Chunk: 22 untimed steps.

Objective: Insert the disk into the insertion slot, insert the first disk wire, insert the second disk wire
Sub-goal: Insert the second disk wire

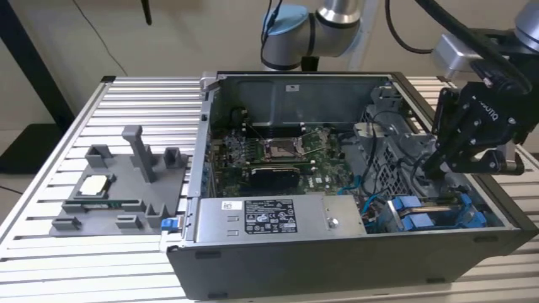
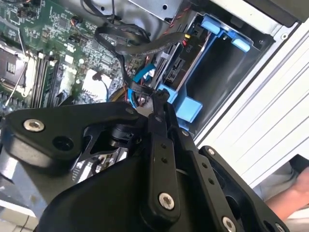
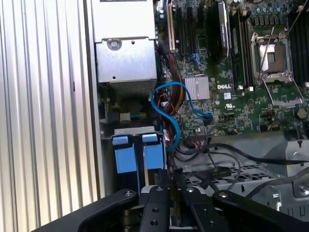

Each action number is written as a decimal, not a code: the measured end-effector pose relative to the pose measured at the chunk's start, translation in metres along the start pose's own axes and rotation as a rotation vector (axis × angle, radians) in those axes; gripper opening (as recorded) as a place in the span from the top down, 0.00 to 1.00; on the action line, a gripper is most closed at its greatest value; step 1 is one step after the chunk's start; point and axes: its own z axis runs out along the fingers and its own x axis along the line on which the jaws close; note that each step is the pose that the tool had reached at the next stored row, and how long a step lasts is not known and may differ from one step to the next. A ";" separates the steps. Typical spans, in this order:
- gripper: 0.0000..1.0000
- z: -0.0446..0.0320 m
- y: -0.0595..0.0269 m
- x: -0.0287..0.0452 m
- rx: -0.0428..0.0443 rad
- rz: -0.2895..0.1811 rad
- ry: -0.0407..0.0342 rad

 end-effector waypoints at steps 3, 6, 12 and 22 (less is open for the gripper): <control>0.84 0.0016 0.0067 0.0012 0.0358 -0.003 -0.0031; 0.84 0.0025 0.0095 0.0016 0.0774 -0.010 -0.0068; 0.84 0.0050 0.0096 0.0025 0.1199 -0.028 -0.0098; 0.84 0.0111 0.0090 0.0079 0.1255 -0.087 -0.0103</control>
